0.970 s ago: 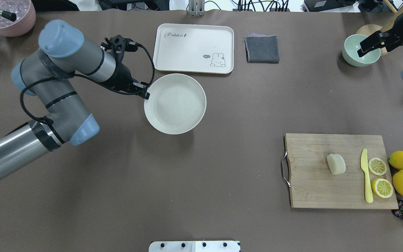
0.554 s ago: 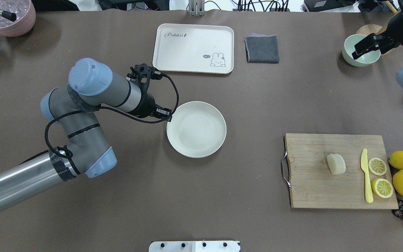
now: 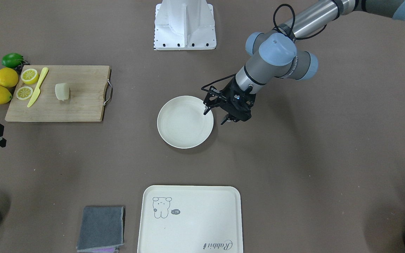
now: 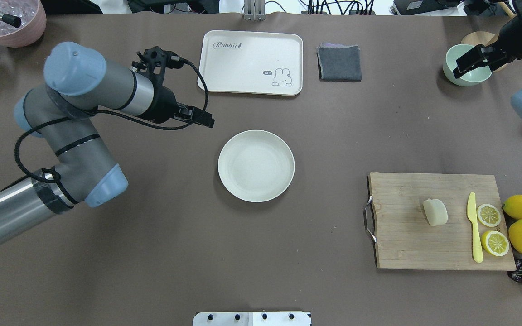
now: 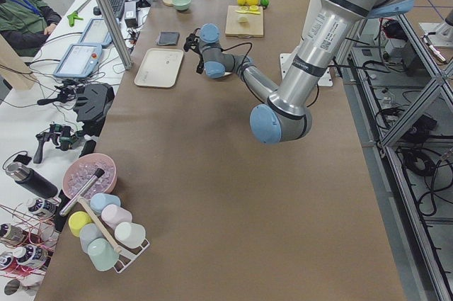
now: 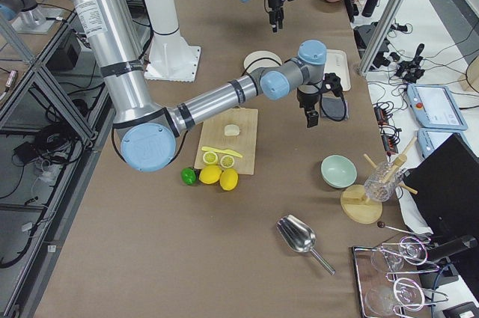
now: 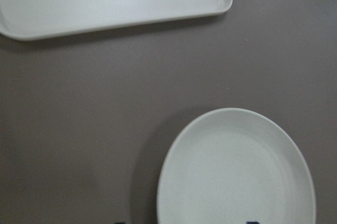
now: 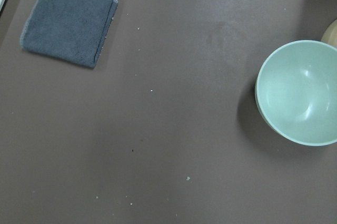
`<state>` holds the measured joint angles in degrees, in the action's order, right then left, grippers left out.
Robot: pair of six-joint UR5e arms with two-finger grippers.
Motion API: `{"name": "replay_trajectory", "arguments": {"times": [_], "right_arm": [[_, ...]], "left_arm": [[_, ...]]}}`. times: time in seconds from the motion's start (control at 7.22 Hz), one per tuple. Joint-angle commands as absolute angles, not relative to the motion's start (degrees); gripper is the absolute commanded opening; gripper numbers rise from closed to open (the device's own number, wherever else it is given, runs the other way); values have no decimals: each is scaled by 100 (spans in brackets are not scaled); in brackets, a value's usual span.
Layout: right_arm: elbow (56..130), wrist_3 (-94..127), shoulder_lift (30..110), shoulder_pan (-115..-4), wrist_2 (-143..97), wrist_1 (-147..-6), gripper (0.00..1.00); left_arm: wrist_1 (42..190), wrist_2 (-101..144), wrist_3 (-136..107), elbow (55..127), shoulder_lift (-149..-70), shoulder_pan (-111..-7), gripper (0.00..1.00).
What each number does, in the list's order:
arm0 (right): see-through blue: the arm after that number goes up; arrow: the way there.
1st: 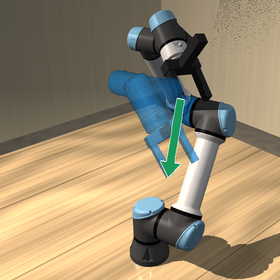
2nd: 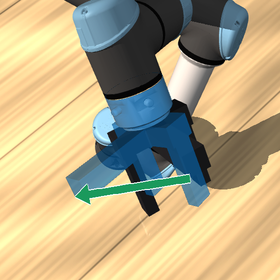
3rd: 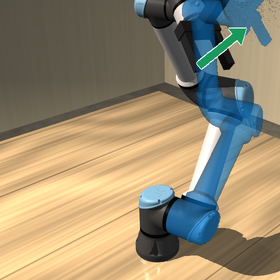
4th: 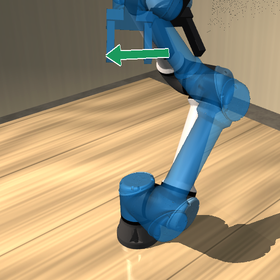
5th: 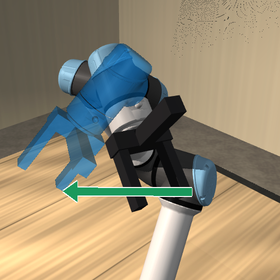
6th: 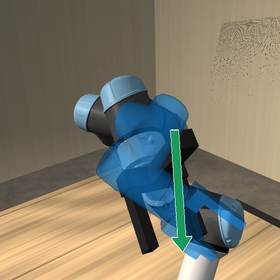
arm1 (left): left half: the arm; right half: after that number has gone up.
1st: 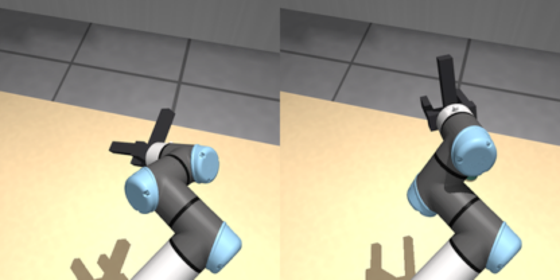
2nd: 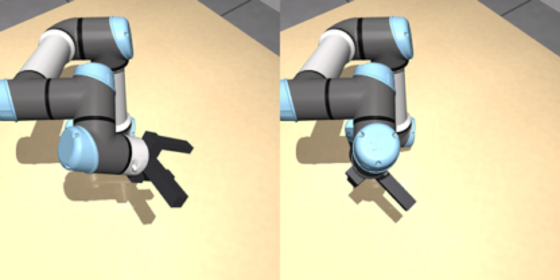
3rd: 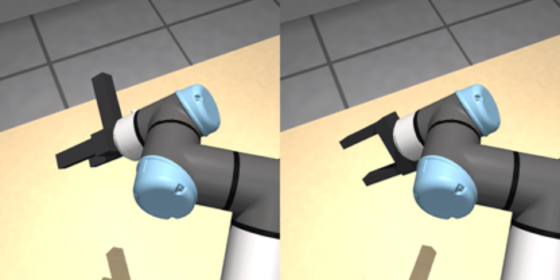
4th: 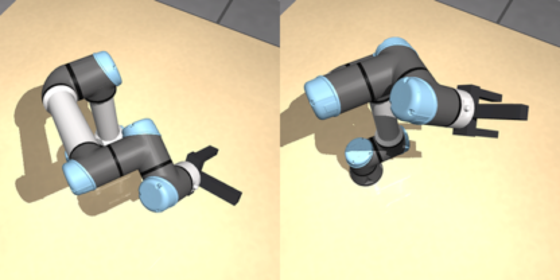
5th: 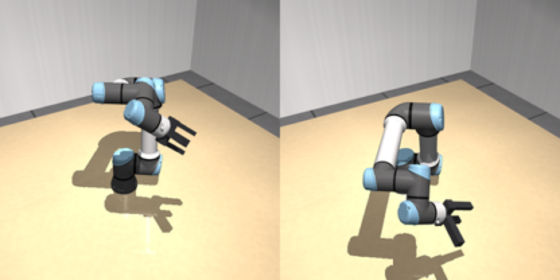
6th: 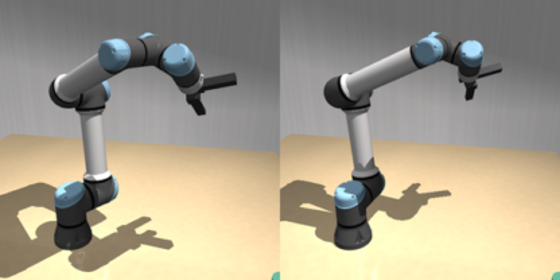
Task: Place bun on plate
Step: 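Retract the left arm while moving the right gripper over the white bun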
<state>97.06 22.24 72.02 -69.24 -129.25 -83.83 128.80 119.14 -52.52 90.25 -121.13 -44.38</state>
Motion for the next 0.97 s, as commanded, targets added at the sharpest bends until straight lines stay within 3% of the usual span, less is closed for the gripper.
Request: {"name": "replay_trajectory", "arguments": {"times": [0.0, 0.42, 0.69, 0.83], "right_arm": [[9651, 2259, 7225, -6804, -12929, -8385, 100], [9721, 2285, 7260, -6453, -12946, -8385, 100], [9817, 2756, 7443, -6067, -12947, -8376, 100], [9922, 3056, 7566, -5934, -12920, -8376, 100]], "left_arm": [[12719, 12477, -4408, 9053, -11814, -5348, 97], [12718, 13400, -3546, 8599, -11347, -6649, 97], [12718, 13456, -2534, 7930, -11382, -7004, 97], [12718, 13439, -2505, 7936, -11391, -7005, 97]]}}
